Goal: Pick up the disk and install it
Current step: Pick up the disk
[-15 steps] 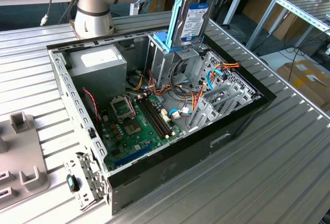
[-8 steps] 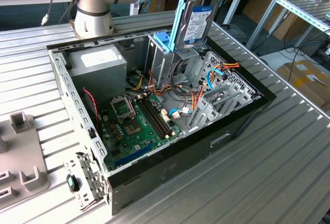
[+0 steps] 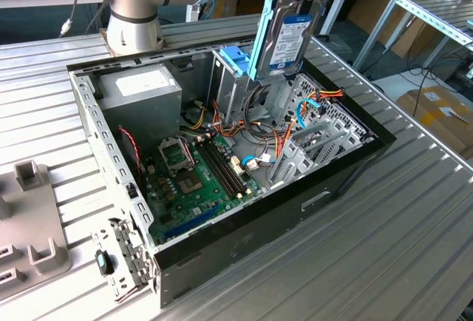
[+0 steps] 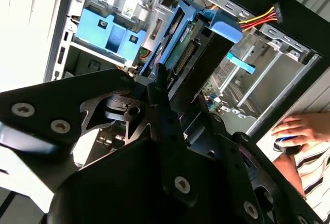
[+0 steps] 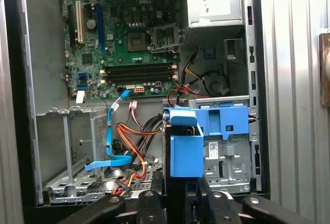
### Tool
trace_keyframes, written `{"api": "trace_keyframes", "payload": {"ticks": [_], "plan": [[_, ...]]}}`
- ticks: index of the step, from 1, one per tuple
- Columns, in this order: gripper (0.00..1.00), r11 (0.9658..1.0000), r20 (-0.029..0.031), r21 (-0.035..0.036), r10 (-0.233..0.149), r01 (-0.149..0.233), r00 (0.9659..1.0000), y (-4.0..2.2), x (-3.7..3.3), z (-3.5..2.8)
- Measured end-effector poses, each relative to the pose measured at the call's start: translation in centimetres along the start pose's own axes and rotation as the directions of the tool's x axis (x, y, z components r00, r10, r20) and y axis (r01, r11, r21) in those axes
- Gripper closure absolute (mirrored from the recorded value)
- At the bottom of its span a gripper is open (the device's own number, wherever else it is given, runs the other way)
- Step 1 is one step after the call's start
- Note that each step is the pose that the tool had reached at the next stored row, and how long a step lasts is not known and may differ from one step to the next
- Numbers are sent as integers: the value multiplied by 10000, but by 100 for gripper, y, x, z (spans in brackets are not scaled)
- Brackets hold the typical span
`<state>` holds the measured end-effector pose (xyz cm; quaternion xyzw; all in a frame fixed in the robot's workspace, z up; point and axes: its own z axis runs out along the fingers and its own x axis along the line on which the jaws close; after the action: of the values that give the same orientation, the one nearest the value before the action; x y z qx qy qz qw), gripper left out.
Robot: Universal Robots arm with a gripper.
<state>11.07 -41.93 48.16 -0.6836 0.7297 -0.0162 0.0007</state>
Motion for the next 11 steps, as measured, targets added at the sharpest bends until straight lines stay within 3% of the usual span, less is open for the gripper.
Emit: {"api": "trace_keyframes", "payload": {"ticks": [11], "plan": [[65,10000,-1,0,0,0,10000,-17,249,5]]}}
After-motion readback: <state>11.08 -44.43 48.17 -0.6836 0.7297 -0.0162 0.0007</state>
